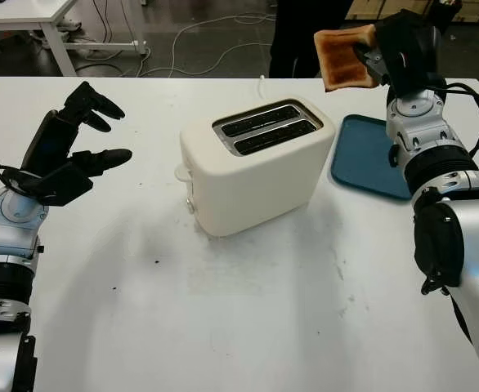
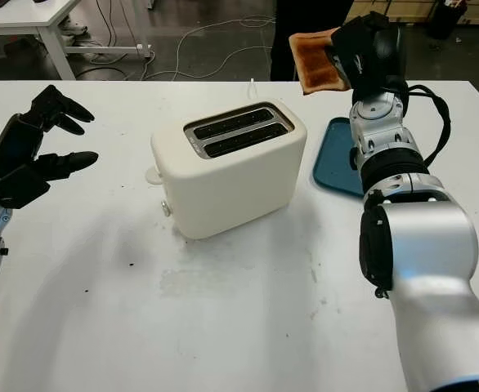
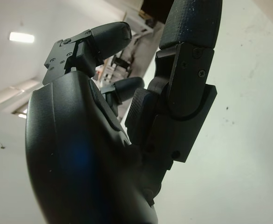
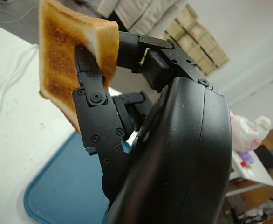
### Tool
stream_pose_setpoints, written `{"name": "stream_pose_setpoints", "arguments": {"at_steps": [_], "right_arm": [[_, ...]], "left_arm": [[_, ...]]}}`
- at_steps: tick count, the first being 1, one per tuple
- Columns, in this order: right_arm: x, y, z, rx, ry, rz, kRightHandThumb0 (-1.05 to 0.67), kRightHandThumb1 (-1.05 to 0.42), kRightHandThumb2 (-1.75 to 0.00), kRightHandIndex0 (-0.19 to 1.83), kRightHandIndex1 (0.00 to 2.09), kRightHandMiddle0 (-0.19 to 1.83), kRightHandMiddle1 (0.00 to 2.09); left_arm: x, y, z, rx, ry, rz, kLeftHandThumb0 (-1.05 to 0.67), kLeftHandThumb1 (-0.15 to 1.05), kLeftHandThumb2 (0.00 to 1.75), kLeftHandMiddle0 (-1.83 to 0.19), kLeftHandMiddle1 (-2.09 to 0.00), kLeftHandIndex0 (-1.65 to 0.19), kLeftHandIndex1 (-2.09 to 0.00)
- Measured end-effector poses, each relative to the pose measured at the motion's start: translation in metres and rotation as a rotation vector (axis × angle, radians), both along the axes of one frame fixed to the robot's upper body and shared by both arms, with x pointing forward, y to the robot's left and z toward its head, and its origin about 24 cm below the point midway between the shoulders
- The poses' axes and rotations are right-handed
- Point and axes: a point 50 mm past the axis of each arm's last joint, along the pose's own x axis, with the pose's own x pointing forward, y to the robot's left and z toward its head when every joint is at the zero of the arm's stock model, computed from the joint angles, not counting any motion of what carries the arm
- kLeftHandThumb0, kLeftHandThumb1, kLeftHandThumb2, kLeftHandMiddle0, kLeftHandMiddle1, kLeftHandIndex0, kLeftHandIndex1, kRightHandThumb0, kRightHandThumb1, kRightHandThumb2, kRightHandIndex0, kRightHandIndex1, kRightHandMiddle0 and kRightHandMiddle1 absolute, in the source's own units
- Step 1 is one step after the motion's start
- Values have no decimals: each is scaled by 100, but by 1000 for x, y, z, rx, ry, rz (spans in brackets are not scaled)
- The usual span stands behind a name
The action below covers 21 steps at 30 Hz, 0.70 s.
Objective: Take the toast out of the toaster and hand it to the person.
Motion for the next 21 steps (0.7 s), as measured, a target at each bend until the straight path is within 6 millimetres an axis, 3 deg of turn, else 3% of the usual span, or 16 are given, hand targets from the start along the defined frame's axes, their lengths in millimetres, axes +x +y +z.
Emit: {"name": "stream_pose_setpoints", "arguments": {"at_steps": [2,5,9,14,21], "right_arm": [[0,1,-4,15,23,-12,-31,-91,-5,92,175,65,174],[0,2,-9,20,35,-11,-32,-92,-10,90,175,67,157],[-1,4,-15,-5,52,-8,-27,-92,-12,94,175,68,174],[-1,6,-17,-6,54,-5,-29,-92,-16,96,175,69,175],[-1,3,-17,64,48,-5,-28,-92,-10,96,175,68,175]], "left_arm": [[0,0,0,0,1,0,-105,92,22,-12,-161,-8,-153],[0,0,-1,1,2,1,-105,92,22,-12,-161,-7,-153],[0,1,-1,1,1,3,-105,92,23,-11,-161,-7,-153],[-1,1,0,4,1,5,-105,92,24,-11,-162,-6,-153],[-1,1,-1,4,3,6,-105,92,23,-11,-161,-6,-153]]}}
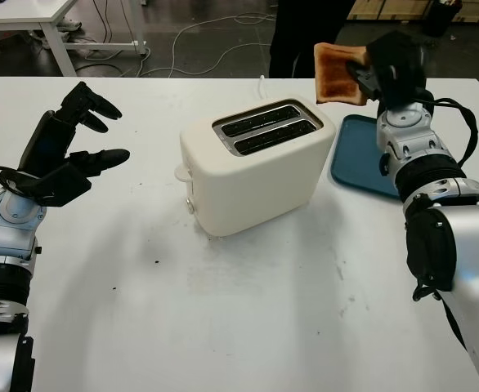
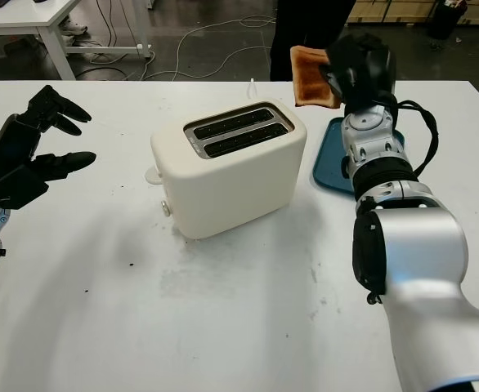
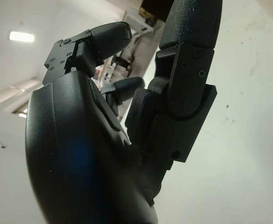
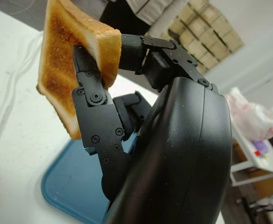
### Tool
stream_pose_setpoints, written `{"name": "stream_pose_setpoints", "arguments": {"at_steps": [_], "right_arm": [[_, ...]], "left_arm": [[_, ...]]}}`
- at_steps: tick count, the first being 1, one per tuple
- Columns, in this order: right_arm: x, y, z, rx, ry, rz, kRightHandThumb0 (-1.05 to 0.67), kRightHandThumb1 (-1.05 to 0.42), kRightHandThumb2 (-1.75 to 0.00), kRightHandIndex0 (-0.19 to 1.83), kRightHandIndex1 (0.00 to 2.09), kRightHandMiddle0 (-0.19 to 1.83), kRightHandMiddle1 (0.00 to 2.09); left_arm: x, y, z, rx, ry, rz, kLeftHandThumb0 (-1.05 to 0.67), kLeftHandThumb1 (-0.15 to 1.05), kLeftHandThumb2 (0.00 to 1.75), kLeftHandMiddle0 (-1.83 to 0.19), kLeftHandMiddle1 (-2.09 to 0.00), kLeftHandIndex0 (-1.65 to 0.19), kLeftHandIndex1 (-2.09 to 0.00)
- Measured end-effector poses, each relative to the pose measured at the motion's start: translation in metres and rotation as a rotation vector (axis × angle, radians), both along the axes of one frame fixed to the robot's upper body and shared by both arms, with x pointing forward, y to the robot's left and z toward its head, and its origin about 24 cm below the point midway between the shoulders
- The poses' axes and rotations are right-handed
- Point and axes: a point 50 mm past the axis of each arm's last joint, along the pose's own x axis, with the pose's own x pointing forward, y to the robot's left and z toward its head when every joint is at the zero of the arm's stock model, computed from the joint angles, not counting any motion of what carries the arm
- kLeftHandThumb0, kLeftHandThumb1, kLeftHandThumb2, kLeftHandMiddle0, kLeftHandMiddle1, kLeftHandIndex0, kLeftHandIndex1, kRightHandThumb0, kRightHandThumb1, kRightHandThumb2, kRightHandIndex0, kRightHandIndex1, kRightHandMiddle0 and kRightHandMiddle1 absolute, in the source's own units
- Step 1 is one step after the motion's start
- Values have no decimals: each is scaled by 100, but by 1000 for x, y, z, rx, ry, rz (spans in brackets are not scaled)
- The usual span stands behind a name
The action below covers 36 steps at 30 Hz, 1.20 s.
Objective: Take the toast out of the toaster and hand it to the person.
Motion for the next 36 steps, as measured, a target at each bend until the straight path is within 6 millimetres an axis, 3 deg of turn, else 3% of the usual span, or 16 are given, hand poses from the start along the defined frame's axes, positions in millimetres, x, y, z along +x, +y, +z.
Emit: {"name": "stream_pose_setpoints", "arguments": {"at_steps": [9,18,36], "right_arm": [[0,0,0,-6,0,-7,-35,-92,-8,91,175,66,175],[-1,-3,0,51,-8,-23,-24,-92,-5,93,175,65,175],[-1,-3,0,59,-6,-20,-26,-91,-4,93,175,64,175]], "left_arm": [[0,1,-1,-1,5,2,-105,92,22,-11,-161,-7,-153],[0,1,-1,-1,3,1,-105,92,23,-10,-162,-6,-154],[-1,0,-1,0,-5,-3,-105,92,23,-11,-162,-6,-154]]}}
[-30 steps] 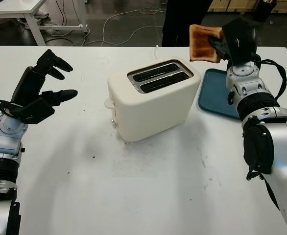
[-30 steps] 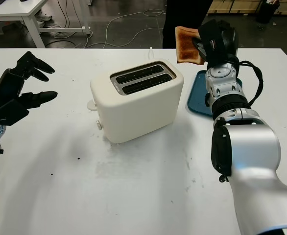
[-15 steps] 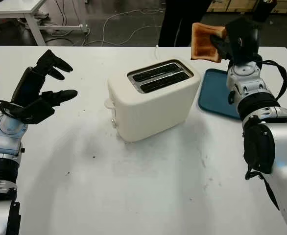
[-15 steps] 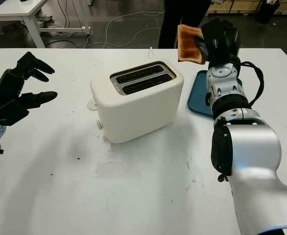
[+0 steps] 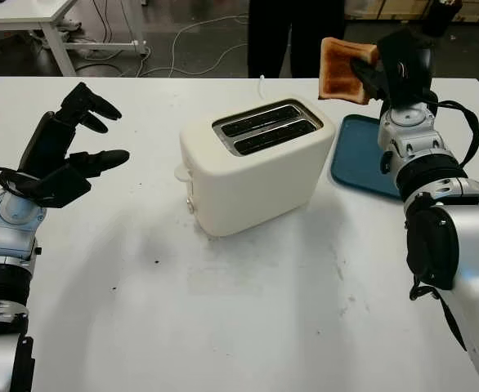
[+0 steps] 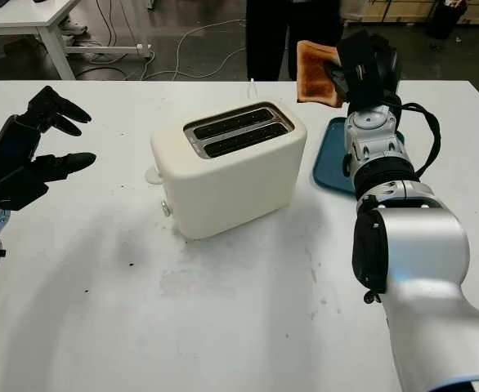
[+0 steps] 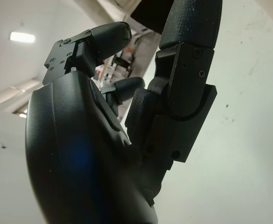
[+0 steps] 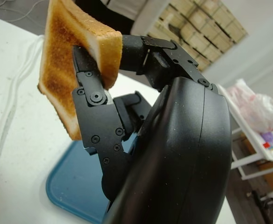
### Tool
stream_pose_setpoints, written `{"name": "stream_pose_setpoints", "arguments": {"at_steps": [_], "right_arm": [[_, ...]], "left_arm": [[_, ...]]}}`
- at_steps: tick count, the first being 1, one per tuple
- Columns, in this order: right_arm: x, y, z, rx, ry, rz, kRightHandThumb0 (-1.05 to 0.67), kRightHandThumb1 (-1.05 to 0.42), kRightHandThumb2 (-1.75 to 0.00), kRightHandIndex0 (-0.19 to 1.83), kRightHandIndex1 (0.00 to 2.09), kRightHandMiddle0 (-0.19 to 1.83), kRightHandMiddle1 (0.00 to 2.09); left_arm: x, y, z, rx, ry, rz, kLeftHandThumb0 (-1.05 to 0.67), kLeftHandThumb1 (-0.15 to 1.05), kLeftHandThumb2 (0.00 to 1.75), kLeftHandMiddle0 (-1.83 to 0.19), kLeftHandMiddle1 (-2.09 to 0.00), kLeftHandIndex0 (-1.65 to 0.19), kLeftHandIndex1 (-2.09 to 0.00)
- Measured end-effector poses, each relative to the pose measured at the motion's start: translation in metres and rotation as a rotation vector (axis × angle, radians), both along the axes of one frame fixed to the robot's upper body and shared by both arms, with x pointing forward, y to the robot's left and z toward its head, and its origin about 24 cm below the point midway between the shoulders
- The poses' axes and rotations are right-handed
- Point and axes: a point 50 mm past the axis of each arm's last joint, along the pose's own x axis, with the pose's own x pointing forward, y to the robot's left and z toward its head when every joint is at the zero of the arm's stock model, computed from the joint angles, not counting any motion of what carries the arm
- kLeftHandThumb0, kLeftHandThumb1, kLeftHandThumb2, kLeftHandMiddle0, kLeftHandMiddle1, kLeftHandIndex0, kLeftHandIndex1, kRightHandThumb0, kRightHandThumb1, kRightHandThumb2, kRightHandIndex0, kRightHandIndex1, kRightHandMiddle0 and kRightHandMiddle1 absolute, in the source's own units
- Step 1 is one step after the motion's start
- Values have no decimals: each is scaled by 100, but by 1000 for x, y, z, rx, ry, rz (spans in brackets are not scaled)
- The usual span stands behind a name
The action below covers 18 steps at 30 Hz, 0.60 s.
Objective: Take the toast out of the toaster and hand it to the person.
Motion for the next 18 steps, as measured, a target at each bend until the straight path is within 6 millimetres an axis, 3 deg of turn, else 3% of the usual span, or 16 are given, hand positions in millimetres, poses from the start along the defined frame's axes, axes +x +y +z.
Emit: {"name": "stream_pose_setpoints", "arguments": {"at_steps": [18], "right_arm": [[0,1,0,-9,2,7,-25,-92,-7,90,175,68,175]], "left_arm": [[0,0,0,1,2,-1,-105,92,24,-11,-161,-6,-153]]}}
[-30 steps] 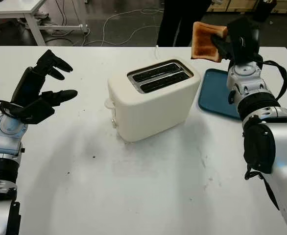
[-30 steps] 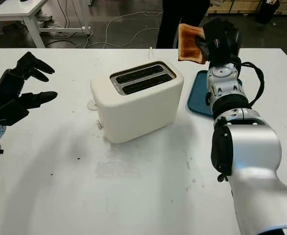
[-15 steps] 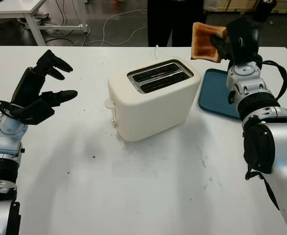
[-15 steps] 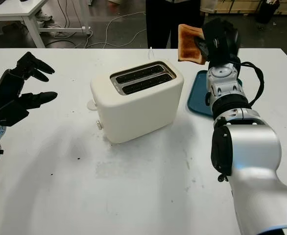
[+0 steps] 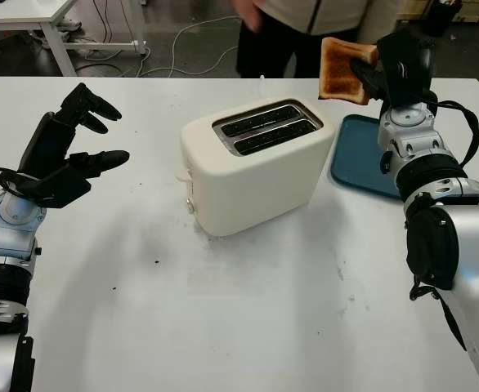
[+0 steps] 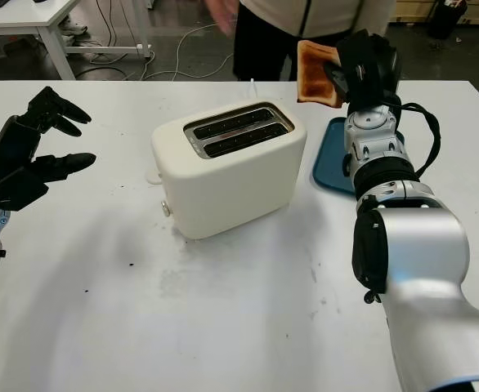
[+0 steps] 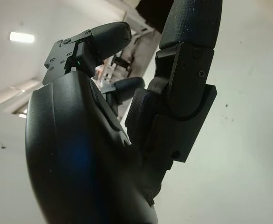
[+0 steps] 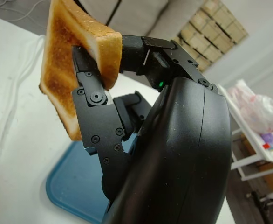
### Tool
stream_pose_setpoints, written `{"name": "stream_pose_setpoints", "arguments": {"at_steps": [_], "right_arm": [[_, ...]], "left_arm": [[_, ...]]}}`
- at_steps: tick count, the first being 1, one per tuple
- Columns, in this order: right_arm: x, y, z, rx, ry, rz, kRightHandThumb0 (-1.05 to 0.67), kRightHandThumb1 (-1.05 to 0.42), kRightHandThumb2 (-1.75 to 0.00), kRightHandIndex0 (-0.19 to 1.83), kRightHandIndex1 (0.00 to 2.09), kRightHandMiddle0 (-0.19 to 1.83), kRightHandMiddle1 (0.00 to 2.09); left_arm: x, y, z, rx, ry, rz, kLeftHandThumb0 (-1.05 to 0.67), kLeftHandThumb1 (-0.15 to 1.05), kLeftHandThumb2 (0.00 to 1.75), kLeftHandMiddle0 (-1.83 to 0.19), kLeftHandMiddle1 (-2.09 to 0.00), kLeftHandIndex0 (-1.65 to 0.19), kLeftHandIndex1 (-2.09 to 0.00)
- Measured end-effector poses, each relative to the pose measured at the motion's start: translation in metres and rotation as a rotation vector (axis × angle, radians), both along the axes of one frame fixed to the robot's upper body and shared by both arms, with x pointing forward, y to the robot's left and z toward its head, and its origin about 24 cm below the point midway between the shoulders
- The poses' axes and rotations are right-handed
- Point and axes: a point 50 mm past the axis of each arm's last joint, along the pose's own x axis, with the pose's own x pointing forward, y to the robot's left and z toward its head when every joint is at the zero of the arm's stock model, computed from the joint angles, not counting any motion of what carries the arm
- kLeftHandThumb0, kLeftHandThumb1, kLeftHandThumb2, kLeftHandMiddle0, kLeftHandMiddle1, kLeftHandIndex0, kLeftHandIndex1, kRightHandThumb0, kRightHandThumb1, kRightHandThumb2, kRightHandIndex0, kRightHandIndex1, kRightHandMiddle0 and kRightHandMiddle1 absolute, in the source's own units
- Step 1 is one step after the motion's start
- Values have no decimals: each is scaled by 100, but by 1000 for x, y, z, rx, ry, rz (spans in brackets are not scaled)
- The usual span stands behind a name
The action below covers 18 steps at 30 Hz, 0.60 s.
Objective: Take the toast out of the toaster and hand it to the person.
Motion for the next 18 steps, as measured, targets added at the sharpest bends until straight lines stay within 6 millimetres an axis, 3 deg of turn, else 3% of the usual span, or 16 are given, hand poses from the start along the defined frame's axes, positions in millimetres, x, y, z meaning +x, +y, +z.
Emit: {"name": "stream_pose_setpoints", "arguments": {"at_steps": [5,9,18], "right_arm": [[0,0,0,1,0,0,-20,-92,-7,93,175,70,175],[0,0,0,0,0,-1,-27,-92,-10,89,175,62,175],[0,1,0,-10,5,12,-27,-92,-8,93,175,70,175]], "left_arm": [[0,0,-1,0,2,2,-105,92,25,-10,-161,-5,-153],[0,0,-1,0,2,2,-105,92,24,-11,-161,-6,-153],[0,1,0,-2,-4,5,-105,92,25,-11,-160,-5,-153]]}}
